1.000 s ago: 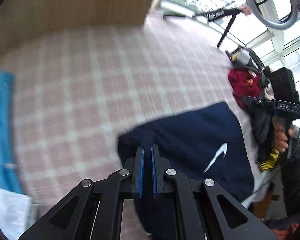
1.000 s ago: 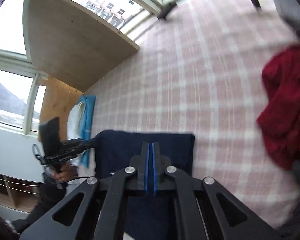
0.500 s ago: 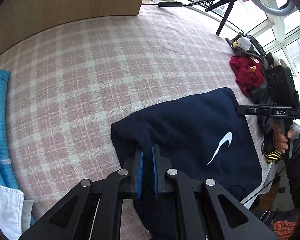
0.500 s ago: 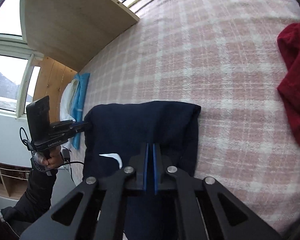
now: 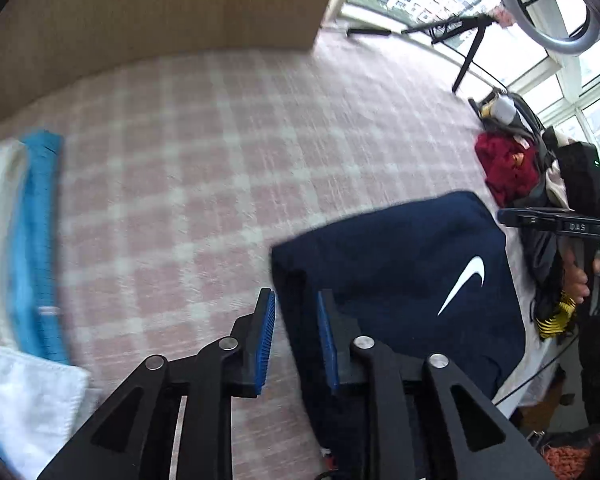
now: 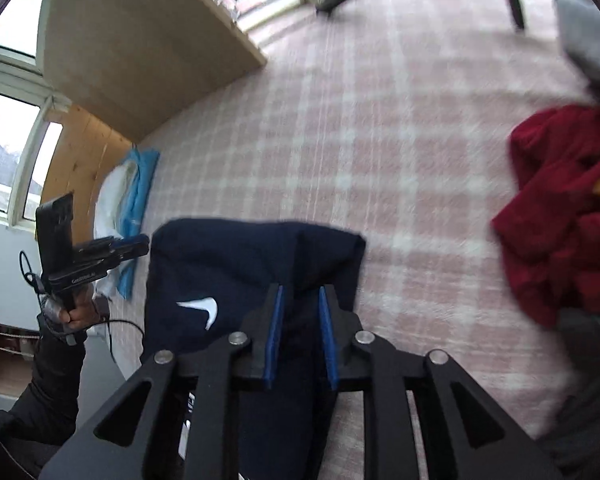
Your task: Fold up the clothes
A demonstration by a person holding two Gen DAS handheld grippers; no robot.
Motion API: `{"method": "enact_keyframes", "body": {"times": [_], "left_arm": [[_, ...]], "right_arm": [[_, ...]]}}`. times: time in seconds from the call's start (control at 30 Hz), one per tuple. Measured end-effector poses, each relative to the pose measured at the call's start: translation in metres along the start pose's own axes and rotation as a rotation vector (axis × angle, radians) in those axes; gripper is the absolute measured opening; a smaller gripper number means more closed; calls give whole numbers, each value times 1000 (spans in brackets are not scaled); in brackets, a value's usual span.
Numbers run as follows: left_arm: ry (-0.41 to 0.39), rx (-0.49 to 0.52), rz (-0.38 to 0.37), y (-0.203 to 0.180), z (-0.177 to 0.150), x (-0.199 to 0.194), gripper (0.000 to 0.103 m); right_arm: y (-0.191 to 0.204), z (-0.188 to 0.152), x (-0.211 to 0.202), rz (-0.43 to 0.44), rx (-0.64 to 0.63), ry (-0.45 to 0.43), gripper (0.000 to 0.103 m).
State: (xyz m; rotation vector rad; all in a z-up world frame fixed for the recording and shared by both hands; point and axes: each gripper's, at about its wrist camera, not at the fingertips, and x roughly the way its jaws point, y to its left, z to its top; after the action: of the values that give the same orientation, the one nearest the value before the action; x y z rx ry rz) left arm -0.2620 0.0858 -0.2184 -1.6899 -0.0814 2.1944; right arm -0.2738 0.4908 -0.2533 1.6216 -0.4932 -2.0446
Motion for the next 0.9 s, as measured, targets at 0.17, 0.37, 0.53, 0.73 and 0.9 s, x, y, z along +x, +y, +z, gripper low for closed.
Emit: {"method": "enact_keyframes", "body": {"times": [0.17, 0.37, 0.53, 0.73, 0.9], "left_arm": [[-13, 71, 19, -20, 14, 4, 20], [32, 81, -55, -42, 2, 16, 19], [137, 226, -170, -103, -22, 37, 21], [198, 323, -148, -139, -34, 77, 21], [184, 390, -133, -143, -40, 71, 24]], "right_arm": [[-13, 9, -3, 11, 80, -35, 19], [-36, 13, 39, 104, 242, 39, 19], [-37, 16, 50, 184, 280, 49, 19], [-31, 22, 44, 135, 233, 17, 3], [-24, 38, 11, 23, 163, -89, 2]]}}
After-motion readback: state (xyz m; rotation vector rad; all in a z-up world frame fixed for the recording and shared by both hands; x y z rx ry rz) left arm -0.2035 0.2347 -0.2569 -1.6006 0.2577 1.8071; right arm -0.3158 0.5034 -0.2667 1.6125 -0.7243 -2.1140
